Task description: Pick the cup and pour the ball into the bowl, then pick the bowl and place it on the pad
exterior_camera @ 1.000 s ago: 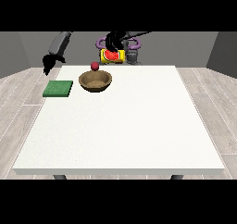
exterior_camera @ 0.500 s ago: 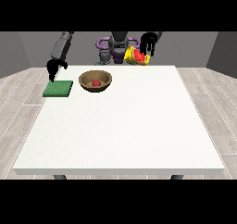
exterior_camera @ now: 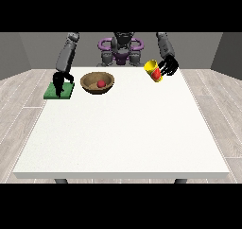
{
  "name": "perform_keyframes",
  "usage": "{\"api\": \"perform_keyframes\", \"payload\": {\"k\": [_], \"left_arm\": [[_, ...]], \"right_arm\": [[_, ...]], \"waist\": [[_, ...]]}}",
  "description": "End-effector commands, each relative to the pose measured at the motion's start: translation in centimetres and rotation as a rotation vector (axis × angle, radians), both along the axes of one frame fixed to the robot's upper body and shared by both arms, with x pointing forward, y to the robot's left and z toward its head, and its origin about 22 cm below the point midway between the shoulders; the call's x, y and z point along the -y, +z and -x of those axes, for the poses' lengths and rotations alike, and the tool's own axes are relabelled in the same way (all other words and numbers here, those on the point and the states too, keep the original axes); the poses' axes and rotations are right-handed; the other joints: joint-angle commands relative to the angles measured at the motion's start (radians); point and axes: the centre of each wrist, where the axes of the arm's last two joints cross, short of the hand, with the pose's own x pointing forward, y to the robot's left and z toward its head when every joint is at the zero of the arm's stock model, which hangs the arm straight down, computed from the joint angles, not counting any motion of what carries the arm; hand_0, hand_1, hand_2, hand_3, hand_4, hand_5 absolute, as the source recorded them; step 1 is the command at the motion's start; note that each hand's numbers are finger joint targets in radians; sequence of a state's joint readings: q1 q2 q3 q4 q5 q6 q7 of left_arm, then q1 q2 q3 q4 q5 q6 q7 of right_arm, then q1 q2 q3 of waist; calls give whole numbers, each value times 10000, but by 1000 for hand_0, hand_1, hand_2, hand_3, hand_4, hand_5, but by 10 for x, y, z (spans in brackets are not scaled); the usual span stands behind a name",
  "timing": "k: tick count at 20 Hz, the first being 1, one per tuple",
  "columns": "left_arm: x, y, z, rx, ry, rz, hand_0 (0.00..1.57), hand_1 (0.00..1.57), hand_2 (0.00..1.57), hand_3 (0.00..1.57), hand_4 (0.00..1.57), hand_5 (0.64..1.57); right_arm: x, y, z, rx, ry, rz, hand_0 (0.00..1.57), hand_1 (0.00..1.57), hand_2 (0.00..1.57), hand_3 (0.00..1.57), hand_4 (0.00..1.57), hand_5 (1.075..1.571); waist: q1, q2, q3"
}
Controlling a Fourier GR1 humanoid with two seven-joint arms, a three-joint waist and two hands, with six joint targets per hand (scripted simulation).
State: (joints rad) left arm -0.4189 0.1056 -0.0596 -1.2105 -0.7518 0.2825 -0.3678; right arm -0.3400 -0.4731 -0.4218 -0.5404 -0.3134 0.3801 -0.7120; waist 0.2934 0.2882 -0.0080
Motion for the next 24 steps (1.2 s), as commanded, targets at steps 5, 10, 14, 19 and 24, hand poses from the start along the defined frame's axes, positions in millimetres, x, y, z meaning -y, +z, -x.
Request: {"api": "perform_keyframes", "payload": {"k": [5,10,14,19,24], "left_arm": [[-8,-43,8,-1311,-1738,4528,0,0,0,0,0,977],[-34,-34,-10,-1562,-1791,5064,0,0,0,0,0,643],[-36,-19,-19,-1329,-2044,5117,0,0,0,0,0,654],[-69,-45,0,-1895,-1303,5279,0,0,0,0,0,687],[-86,-97,27,-3971,622,5780,0,0,0,0,0,664]], "right_arm": [[-7,23,-25,1346,274,-338,0,0,297,0,109,1533],[-30,40,-55,1172,569,-31,0,0,0,0,0,1571],[-68,17,-62,512,592,-742,0,0,0,0,0,1569],[-57,7,-47,-126,1100,-1338,0,0,0,0,0,1571],[-115,12,-68,-2059,1653,-1132,0,0,0,0,0,1570]], "waist": [[-14,1645,27],[-514,1218,71],[-441,1076,78],[-921,141,72],[-2298,-2470,59]]}}
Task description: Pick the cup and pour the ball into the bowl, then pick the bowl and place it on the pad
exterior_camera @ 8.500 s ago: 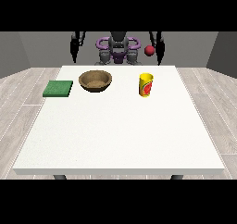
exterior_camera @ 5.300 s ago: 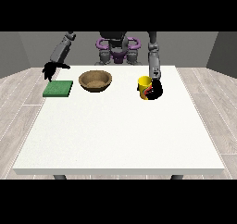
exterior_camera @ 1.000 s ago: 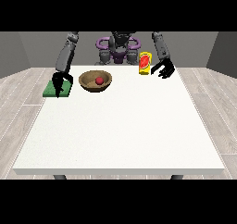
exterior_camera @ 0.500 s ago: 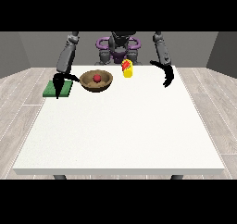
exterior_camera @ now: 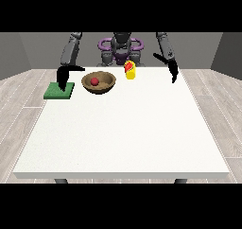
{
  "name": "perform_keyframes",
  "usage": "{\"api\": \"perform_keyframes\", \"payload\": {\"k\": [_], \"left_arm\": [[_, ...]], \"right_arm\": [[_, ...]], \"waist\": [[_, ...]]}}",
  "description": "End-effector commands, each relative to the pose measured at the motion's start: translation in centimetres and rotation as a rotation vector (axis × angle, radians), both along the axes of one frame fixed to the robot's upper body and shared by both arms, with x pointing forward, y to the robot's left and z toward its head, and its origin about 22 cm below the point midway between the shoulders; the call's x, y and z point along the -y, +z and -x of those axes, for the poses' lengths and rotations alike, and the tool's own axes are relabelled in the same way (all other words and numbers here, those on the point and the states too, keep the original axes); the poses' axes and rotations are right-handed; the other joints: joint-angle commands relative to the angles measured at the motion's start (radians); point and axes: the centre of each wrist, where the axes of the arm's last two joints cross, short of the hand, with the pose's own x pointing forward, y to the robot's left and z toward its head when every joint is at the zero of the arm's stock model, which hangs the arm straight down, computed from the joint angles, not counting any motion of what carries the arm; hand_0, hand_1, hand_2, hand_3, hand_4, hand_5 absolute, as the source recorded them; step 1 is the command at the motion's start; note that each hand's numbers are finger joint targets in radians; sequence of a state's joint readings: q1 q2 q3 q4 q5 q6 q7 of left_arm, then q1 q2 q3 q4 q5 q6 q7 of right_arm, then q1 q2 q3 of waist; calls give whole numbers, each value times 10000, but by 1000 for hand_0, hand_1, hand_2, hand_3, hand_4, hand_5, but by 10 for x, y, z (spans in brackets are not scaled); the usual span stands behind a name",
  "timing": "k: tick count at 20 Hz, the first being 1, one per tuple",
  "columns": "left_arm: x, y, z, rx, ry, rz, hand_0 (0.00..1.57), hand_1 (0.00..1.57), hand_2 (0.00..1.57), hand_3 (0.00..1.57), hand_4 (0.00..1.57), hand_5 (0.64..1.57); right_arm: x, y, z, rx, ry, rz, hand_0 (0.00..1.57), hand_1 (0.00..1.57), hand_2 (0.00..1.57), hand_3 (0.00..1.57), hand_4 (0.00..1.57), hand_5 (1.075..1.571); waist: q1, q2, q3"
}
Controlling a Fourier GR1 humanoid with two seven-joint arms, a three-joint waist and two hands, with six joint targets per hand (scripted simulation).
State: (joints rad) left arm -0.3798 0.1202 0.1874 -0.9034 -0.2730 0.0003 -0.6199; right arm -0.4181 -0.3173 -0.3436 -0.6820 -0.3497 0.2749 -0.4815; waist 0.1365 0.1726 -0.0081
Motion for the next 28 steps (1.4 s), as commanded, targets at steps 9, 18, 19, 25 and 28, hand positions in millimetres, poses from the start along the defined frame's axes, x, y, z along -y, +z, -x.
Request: {"api": "perform_keyframes", "payload": {"k": [9,18,19,25,28], "left_arm": [[-4,8,6,-271,-38,157,0,0,0,0,0,688],[0,28,3,662,-700,17,0,0,0,0,0,696],[7,36,-4,363,-548,-71,0,0,0,0,0,684],[27,62,-23,1671,-1723,-56,0,0,0,0,0,709],[26,79,-30,2148,-1928,-366,0,0,0,0,0,711]], "right_arm": [[-57,-47,8,-1404,223,-856,0,0,0,0,0,1571],[-71,-42,-10,-939,-276,-1076,0,0,0,0,0,1569],[-74,-45,-9,-1655,-328,-1031,0,0,0,0,0,1571],[-26,-74,51,-4148,-660,4846,1571,1571,1571,1571,1114,1559],[8,-67,67,-3957,-1618,6843,1571,1571,1571,1571,1305,1565]], "waist": [[-4,-331,89],[555,600,91],[420,194,91],[1653,1553,2],[2161,1985,-34]]}}
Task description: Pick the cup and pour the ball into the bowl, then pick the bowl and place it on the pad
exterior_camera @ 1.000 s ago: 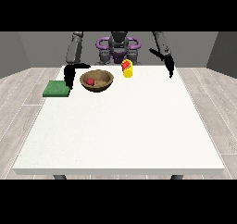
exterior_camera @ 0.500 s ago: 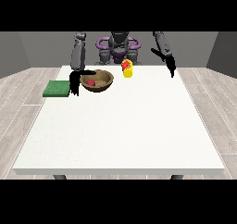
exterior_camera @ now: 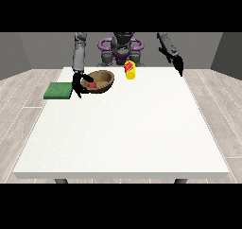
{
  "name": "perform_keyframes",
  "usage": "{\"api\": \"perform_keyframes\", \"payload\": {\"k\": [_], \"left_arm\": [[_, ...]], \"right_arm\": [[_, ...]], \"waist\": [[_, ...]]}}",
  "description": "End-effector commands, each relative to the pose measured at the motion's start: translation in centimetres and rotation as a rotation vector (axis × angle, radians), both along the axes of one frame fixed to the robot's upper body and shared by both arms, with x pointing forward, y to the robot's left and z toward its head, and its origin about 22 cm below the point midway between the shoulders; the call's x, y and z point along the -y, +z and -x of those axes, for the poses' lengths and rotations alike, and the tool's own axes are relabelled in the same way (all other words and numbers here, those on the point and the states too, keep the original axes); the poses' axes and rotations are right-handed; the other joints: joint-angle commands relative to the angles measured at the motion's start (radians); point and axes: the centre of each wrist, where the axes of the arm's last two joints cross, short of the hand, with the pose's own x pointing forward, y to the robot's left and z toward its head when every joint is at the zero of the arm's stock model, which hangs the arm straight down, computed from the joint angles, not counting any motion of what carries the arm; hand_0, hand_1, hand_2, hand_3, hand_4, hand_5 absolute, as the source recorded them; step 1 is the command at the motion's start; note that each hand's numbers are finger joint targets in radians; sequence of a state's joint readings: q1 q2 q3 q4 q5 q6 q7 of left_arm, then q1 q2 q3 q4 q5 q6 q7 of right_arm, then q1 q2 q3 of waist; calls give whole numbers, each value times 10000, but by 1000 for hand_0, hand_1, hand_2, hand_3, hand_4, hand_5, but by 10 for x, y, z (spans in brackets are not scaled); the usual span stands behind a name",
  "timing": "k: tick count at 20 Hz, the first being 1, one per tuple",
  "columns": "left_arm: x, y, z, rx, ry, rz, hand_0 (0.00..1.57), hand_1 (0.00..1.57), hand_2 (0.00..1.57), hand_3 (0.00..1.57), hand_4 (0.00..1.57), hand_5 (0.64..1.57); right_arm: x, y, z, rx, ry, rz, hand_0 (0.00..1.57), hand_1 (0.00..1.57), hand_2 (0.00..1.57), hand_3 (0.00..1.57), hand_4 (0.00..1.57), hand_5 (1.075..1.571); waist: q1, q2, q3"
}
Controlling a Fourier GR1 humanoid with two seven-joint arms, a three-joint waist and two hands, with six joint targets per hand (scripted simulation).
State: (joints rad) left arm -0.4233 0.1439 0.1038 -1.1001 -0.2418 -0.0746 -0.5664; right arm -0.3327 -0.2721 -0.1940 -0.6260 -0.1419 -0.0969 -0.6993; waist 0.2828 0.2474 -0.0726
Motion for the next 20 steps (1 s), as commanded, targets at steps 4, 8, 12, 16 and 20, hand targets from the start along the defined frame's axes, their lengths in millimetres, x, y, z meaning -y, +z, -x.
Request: {"api": "perform_keyframes", "payload": {"k": [4,8,12,16,20], "left_arm": [[13,26,-13,731,-893,-248,0,0,0,0,0,715],[29,18,-11,365,-1009,-191,0,0,0,0,0,713],[36,5,-9,-231,-1010,-245,0,0,0,0,0,712],[20,-15,-5,-1199,-431,110,0,0,0,0,0,716],[-8,-42,9,-1973,182,284,0,0,0,0,0,726]], "right_arm": [[54,-12,49,-3189,-1830,3998,1571,1571,1571,1571,1294,1569],[82,11,48,-3949,-2686,3763,1571,1571,1571,1571,1199,1571],[90,34,32,-4705,-2974,3717,1571,1571,1571,1571,1154,1571],[107,66,25,-6148,-2477,4562,1571,1571,1571,1571,1267,1569],[144,141,13,-6754,-1933,7218,1571,1571,1571,1571,1528,1567]], "waist": [[1253,1174,600],[1314,604,619],[1429,129,634],[911,-910,635],[125,-1695,626]]}}
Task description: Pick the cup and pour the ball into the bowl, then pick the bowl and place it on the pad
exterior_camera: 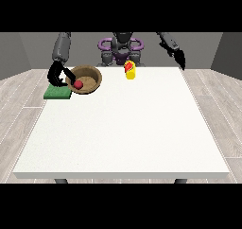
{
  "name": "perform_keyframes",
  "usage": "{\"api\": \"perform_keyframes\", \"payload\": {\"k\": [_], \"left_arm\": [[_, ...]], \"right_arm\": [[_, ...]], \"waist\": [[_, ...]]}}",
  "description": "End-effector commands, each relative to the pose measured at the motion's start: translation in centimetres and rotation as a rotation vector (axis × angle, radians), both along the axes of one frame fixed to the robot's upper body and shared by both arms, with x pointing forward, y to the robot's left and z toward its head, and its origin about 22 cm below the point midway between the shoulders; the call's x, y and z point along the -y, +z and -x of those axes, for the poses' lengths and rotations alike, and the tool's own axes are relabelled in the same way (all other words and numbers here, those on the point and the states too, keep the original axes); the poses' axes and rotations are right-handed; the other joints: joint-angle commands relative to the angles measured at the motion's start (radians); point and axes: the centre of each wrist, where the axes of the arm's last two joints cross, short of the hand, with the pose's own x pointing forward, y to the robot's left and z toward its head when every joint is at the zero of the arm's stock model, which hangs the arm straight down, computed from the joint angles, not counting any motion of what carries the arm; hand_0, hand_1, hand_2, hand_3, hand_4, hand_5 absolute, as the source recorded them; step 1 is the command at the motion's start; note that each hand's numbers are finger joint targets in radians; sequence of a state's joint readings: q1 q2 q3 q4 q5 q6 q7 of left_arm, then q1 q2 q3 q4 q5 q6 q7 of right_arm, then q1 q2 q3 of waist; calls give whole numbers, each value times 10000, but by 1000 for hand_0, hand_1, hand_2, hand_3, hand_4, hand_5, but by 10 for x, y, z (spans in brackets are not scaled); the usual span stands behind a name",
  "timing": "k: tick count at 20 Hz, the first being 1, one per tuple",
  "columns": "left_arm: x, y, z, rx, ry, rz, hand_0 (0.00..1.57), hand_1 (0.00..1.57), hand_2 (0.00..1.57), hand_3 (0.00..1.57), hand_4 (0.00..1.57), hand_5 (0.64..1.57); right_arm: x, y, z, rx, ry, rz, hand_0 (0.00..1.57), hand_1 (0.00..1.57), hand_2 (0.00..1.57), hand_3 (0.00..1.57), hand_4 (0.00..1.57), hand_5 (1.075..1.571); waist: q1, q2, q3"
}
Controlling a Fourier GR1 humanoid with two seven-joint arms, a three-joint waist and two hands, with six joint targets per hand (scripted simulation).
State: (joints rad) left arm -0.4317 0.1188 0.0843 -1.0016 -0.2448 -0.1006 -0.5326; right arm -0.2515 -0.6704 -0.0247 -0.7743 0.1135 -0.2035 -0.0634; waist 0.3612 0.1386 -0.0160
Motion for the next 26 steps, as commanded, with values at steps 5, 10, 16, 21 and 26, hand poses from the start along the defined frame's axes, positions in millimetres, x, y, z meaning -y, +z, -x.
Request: {"api": "perform_keyframes", "payload": {"k": [5,10,16,21,26], "left_arm": [[-36,-54,38,-1245,1808,294,0,0,0,0,0,732],[-59,-53,42,-693,2107,299,0,0,0,0,0,718],[-131,-19,33,1709,2961,645,0,0,0,0,0,761],[-158,31,22,2899,2595,1445,0,0,0,0,839,1188],[-176,64,16,3188,2733,1562,0,0,0,0,891,1183]], "right_arm": [[30,110,-17,-2342,1749,2782,1571,1571,1571,1571,1571,1554],[-6,148,-58,-1797,1711,2752,1571,1571,1571,1565,1571,1523],[10,139,-56,636,1091,2844,1571,1571,1571,1492,1531,1570],[51,108,-36,1453,0,2332,1571,1571,1571,1571,1415,1563],[38,78,-44,2034,-369,1161,1571,1571,1571,1571,1321,1554]], "waist": [[-1866,-1232,130],[-1899,-710,151],[-2230,1520,153],[-1588,2467,187],[-1812,2857,187]]}}
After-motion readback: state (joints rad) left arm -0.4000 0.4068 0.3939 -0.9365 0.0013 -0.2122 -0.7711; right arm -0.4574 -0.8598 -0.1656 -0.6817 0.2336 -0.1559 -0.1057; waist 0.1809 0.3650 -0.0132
